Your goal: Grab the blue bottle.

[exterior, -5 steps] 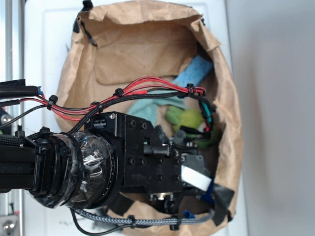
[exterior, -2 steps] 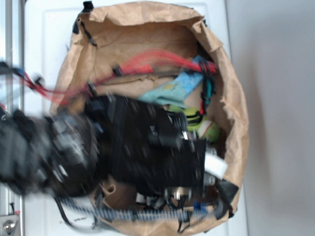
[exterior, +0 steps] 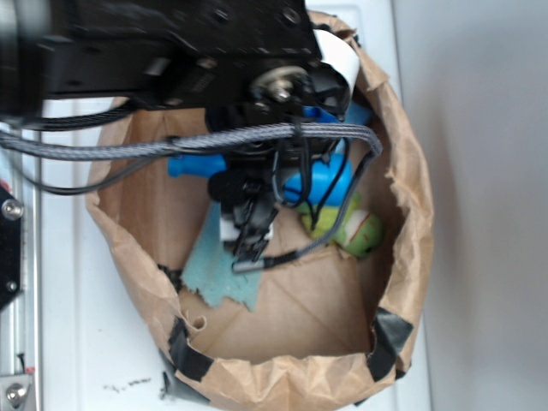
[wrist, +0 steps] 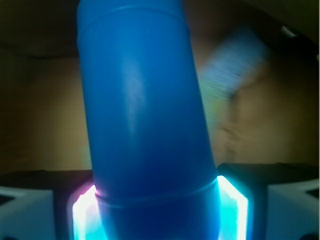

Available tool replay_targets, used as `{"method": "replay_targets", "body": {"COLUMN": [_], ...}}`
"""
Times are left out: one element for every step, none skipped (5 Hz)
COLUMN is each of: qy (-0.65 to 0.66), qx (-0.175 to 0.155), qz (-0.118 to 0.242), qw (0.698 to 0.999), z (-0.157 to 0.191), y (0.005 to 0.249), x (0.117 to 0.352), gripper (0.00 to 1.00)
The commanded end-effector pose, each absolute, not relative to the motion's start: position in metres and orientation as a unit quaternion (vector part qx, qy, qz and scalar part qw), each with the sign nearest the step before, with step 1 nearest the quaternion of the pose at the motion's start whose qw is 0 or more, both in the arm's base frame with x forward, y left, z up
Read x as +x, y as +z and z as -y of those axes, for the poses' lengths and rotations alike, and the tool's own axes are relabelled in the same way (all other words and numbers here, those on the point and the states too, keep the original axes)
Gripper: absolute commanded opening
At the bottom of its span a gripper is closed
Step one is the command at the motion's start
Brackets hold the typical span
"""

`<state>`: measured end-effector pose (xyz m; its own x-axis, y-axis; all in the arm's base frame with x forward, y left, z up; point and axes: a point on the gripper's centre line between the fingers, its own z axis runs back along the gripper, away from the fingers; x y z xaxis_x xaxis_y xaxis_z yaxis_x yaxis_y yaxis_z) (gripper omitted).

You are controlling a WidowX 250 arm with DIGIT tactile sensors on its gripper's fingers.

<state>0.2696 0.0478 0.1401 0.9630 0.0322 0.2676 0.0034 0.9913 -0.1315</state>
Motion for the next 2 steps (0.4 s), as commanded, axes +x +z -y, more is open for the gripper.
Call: {"method": "replay_targets", "body": {"qy": [0.003,-0.005], "qx": [-0.05,-0.031], "qz": [0.199,0.212], "qw": [0.979,0.977], "z": [-0.055,-0.044], "y": [0.184,0.18], "x": [0.253,0.256], "gripper": [0.0,0.0]}}
